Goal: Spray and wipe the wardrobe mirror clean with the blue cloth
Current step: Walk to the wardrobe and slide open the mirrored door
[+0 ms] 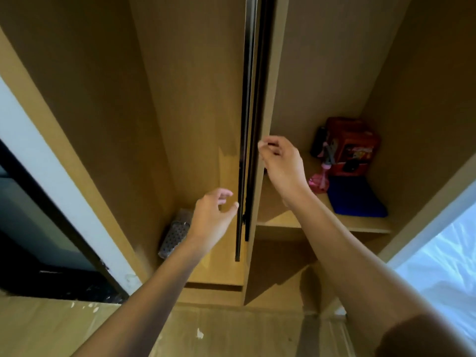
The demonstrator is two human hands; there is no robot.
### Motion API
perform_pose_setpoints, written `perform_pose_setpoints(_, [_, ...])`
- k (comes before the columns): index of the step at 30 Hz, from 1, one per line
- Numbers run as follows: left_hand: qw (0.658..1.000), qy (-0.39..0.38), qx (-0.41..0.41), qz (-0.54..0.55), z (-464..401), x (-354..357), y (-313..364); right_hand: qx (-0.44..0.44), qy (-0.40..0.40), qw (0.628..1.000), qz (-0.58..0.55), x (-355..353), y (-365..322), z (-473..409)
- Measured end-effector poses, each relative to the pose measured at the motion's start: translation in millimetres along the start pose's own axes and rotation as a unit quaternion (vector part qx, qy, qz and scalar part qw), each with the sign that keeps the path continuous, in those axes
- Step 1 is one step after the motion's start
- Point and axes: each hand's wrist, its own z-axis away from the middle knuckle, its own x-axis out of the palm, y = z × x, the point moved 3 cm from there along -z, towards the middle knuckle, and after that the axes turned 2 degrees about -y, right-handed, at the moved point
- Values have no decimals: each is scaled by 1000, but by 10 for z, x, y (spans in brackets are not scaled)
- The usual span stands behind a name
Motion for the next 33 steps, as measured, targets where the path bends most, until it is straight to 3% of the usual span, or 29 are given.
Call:
perform_pose_setpoints(7, [995, 66, 70, 16, -429, -366, 709, -111, 12, 993, -34, -76, -928, -326])
perform_pose_setpoints(16, [986, 120, 120, 5, -754, -620, 1194, -187, 23, 982, -1, 26, -1419, -578])
perform_pose_setpoints(21, [982, 152, 111, -21, -886, -655, 1243, -228, 48, 972, 29, 28, -1508, -730])
perform_pose_setpoints(27, [972, 175, 51, -145, -907, -531, 1213, -252, 66, 965, 36, 74, -1489, -805])
perform_pose_setpoints(33, [970, 172, 55, -165, -884, -422, 1213, -259, 79, 962, 35, 105, -1448, -817])
